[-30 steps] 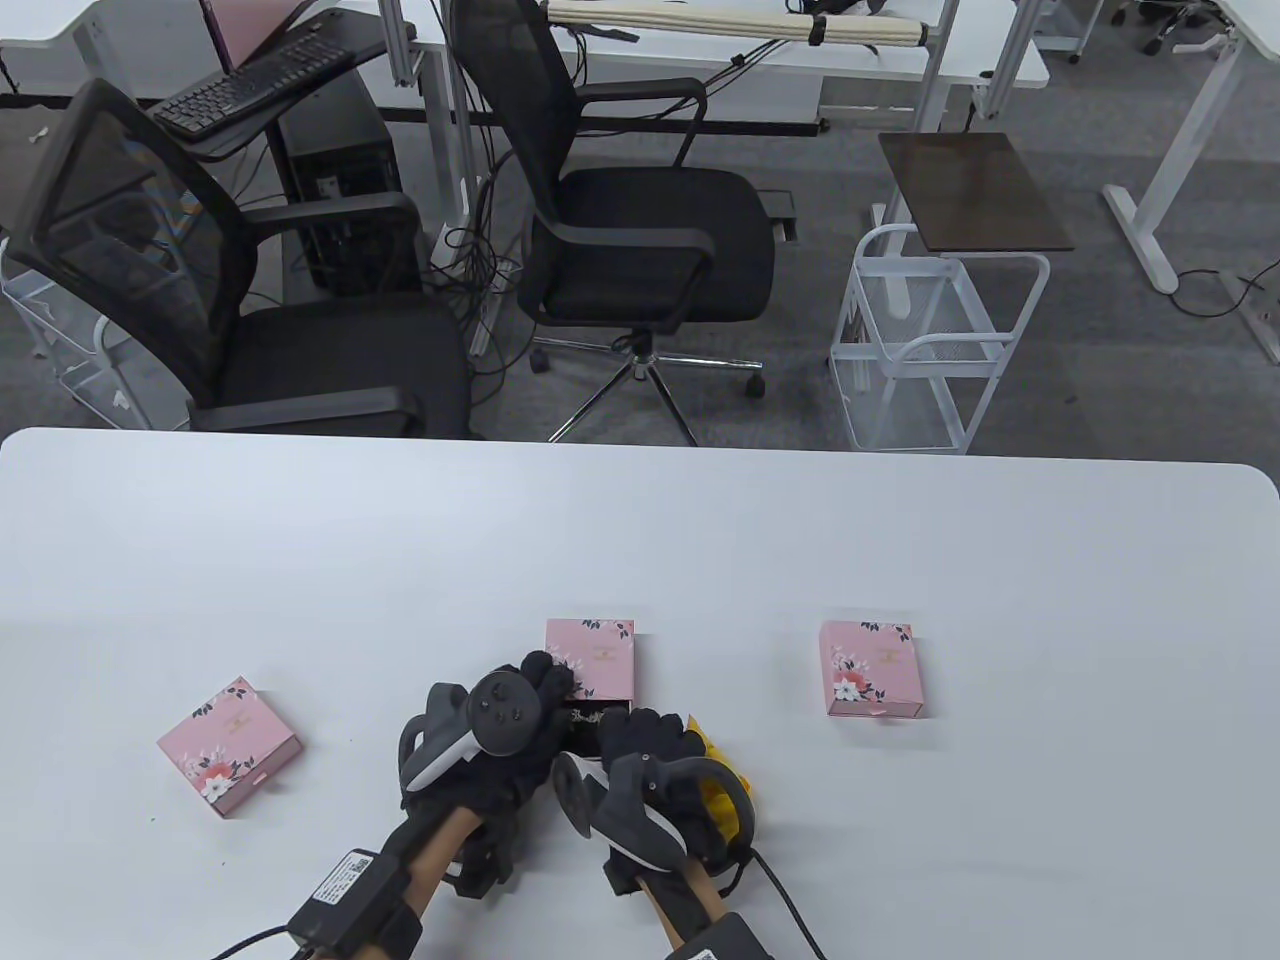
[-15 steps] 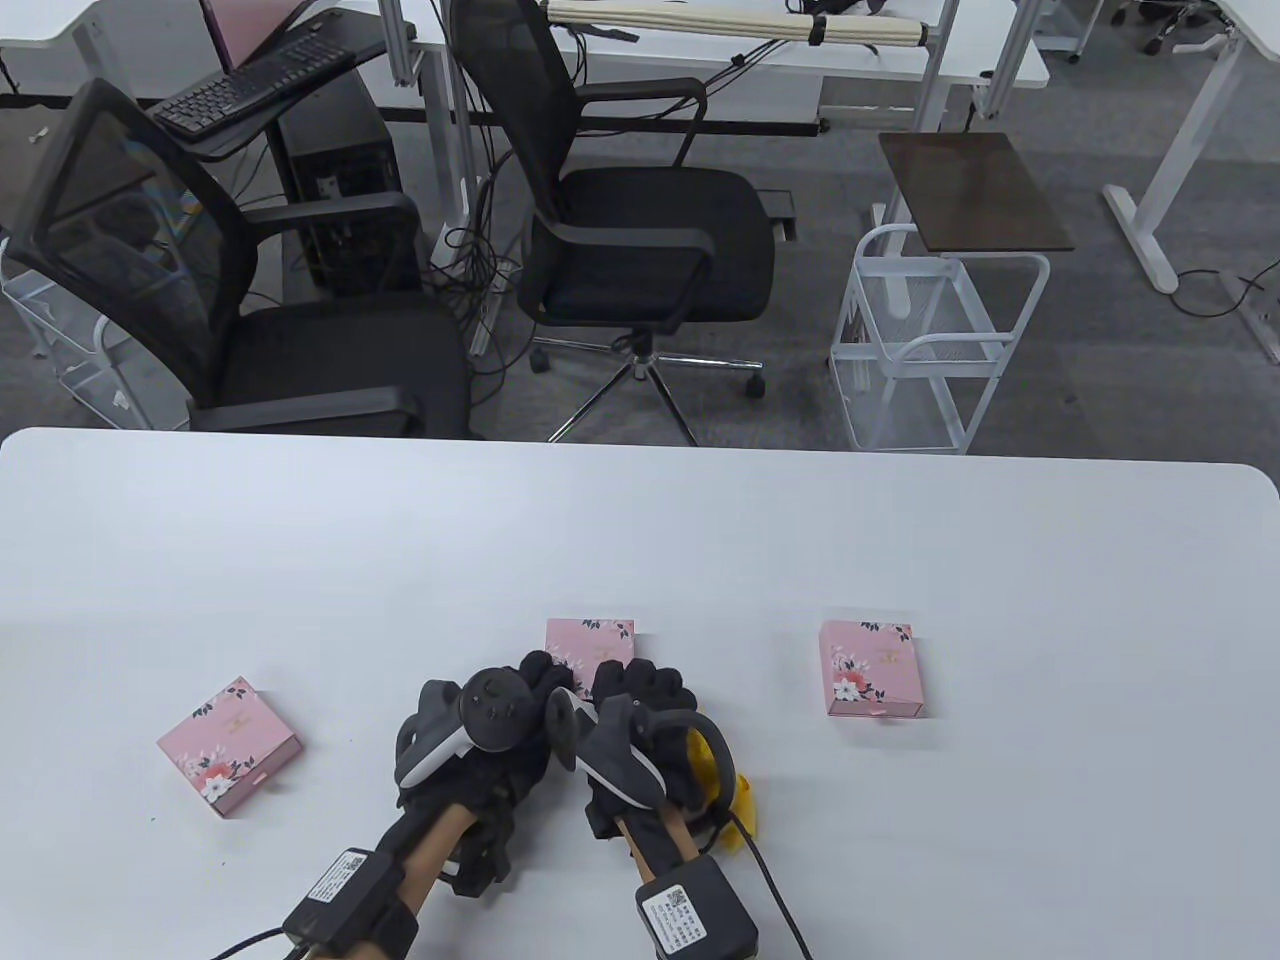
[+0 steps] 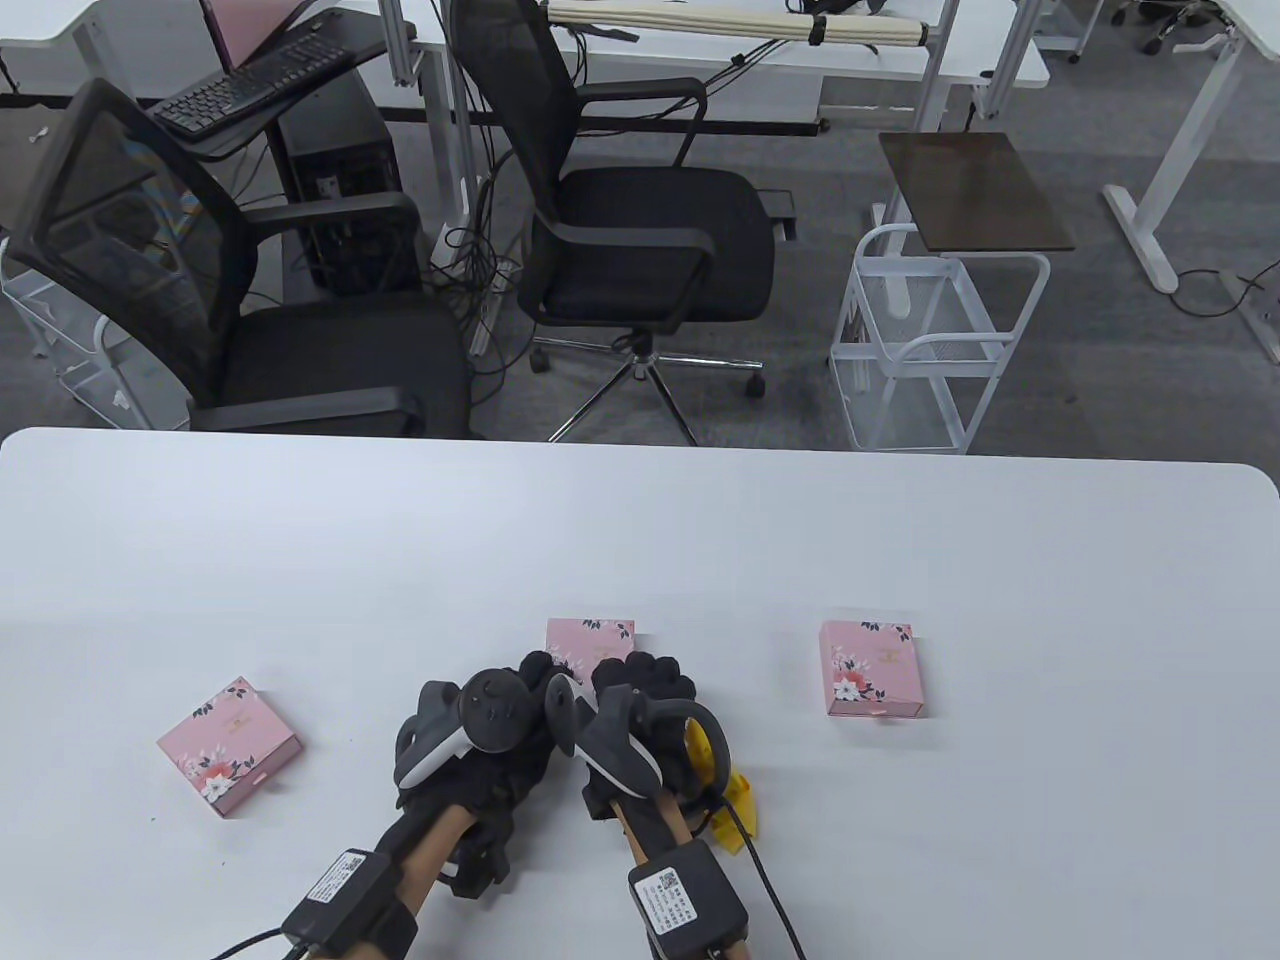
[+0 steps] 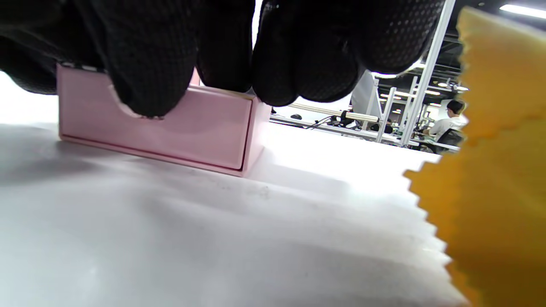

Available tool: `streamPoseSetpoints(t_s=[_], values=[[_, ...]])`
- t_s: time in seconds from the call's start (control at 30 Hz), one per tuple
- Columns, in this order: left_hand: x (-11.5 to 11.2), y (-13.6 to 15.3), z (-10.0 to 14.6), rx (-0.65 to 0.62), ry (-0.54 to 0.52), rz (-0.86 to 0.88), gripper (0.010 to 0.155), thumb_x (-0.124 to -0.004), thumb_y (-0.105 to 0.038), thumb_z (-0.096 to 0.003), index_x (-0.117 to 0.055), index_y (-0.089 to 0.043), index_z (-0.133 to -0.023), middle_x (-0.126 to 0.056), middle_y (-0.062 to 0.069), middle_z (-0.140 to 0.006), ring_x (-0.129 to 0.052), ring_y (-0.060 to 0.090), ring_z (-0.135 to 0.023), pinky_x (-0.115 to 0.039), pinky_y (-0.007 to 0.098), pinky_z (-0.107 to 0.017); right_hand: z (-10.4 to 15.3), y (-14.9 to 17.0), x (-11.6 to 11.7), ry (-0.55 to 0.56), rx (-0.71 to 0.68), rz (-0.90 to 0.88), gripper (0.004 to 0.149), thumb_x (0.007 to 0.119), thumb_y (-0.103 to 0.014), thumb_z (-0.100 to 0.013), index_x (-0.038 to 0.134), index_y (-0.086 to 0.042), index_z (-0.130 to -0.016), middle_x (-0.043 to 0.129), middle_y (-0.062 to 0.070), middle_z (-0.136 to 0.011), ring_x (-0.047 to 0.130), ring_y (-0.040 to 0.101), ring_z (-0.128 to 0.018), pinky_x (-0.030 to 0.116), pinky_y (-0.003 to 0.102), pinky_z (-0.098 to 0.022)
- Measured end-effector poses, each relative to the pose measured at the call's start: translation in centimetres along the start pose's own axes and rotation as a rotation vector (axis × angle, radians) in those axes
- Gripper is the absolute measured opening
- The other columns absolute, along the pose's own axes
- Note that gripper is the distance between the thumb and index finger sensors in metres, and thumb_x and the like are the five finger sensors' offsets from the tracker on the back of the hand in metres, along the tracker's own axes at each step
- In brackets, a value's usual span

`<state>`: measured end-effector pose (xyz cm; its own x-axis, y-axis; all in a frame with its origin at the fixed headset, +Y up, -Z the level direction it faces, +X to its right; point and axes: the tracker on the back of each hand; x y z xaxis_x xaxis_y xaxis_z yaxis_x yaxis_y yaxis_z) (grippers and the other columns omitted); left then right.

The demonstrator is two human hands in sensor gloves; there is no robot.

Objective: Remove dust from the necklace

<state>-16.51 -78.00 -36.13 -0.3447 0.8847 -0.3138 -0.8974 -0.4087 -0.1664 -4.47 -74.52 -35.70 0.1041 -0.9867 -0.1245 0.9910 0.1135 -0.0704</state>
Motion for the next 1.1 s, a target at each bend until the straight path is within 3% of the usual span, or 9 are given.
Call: streamPoseSetpoints(t_s=[0.13,0.2,0.37,0.4,0.47,0.63,0.77,0.87,1.1], values=[[0.6,0.2,0.5,-0.009,-0.006,0.037,0.058,-0.053,-0.043,-0.0636,-0.038,-0.029,-0.118,-0.024,-0.001,-0.127,-0.027,0.037,-0.112,-0.039,0.063,-0.079,-0.5,0.6,-0.6,-0.184,-0.060,-0.010,0.048,0.076,-0.035,-0.063,0.066,-0.014,-0.105,0.071,0.025,-0.104,0.074,0.050,-0.085,0.065,0.058,-0.064],[1.8,0.3,1.9,-0.025,-0.076,0.069,0.059,-0.054,-0.044,-0.0636,-0.038,-0.028,-0.118,-0.024,0.000,-0.127,-0.029,0.038,-0.111,-0.039,0.063,-0.079,-0.9,0.6,-1.0,-0.303,-0.087,-0.034,0.052,0.072,-0.038,-0.065,0.060,-0.015,-0.110,0.064,0.027,-0.110,0.068,0.053,-0.090,0.061,0.061,-0.067],[5.3,1.1,5.8,-0.049,-0.210,0.130,0.059,-0.055,-0.046,-0.0640,-0.039,-0.028,-0.118,-0.026,0.001,-0.127,-0.030,0.040,-0.111,-0.040,0.063,-0.078,-1.6,-0.1,-1.3,-0.193,-0.005,-0.133,0.061,0.065,-0.048,-0.065,0.056,-0.012,-0.114,0.059,0.031,-0.112,0.066,0.055,-0.091,0.061,0.061,-0.067],[5.6,1.3,6.6,-0.062,-0.250,0.165,0.059,-0.056,-0.045,-0.0638,-0.041,-0.027,-0.118,-0.028,0.002,-0.127,-0.031,0.040,-0.111,-0.041,0.063,-0.078,-2.1,2.9,-1.1,-0.208,0.021,-0.170,0.064,0.063,-0.049,-0.066,0.053,-0.010,-0.115,0.055,0.034,-0.113,0.063,0.058,-0.091,0.060,0.062,-0.068],[5.7,1.9,8.3,-0.075,-0.276,0.208,0.060,-0.056,-0.046,-0.0642,-0.040,-0.027,-0.119,-0.028,0.003,-0.128,-0.031,0.041,-0.111,-0.041,0.063,-0.078,-2.5,1.8,-0.5,-0.253,0.052,-0.225,0.074,0.060,-0.054,-0.065,0.043,-0.005,-0.119,0.046,0.039,-0.115,0.057,0.063,-0.092,0.056,0.066,-0.069],[5.6,1.8,9.5,-0.108,-0.302,0.215,0.061,-0.057,-0.048,-0.0641,-0.042,-0.026,-0.119,-0.030,0.005,-0.127,-0.033,0.043,-0.110,-0.042,0.063,-0.077,-3.6,0.2,0.9,-0.403,0.097,-0.219,0.095,0.053,-0.065,-0.063,0.019,0.004,-0.119,0.026,0.050,-0.114,0.041,0.077,-0.091,0.046,0.074,-0.070],[5.8,1.0,10.0,-0.144,-0.325,0.207,0.061,-0.058,-0.048,-0.0639,-0.042,-0.026,-0.119,-0.030,0.005,-0.127,-0.033,0.043,-0.110,-0.043,0.063,-0.077,-4.2,-0.5,1.7,-0.473,0.112,-0.215,0.101,0.061,-0.064,-0.064,0.012,0.009,-0.115,0.023,0.055,-0.109,0.051,0.077,-0.089,0.052,0.075,-0.067],[5.8,0.8,10.2,-0.149,-0.332,0.191,0.061,-0.058,-0.049,-0.0639,-0.042,-0.027,-0.119,-0.029,0.005,-0.127,-0.033,0.043,-0.110,-0.043,0.063,-0.077,-4.3,-0.8,1.6,-0.420,0.136,-0.186,0.100,0.068,-0.061,-0.067,0.018,0.010,-0.115,0.030,0.055,-0.108,0.060,0.073,-0.086,0.060,0.071,-0.065],[6.0,1.2,10.2,-0.138,-0.340,0.210,0.061,-0.059,-0.049,-0.0637,-0.043,-0.027,-0.118,-0.030,0.005,-0.127,-0.034,0.043,-0.109,-0.044,0.062,-0.077,-4.3,0.8,0.8,-0.378,0.149,-0.249,0.098,0.072,-0.059,-0.066,0.023,0.010,-0.115,0.034,0.054,-0.108,0.062,0.073,-0.085,0.063,0.070,-0.064]])
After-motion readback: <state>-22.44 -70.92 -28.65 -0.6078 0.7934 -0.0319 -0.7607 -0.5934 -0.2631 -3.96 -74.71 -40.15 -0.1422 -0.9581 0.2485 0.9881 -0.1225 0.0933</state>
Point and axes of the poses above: the tracker on the back of each hand, its own y axis roughly to the little-finger side, its own z axis roughly from the fingertips to the wrist, x = y × z
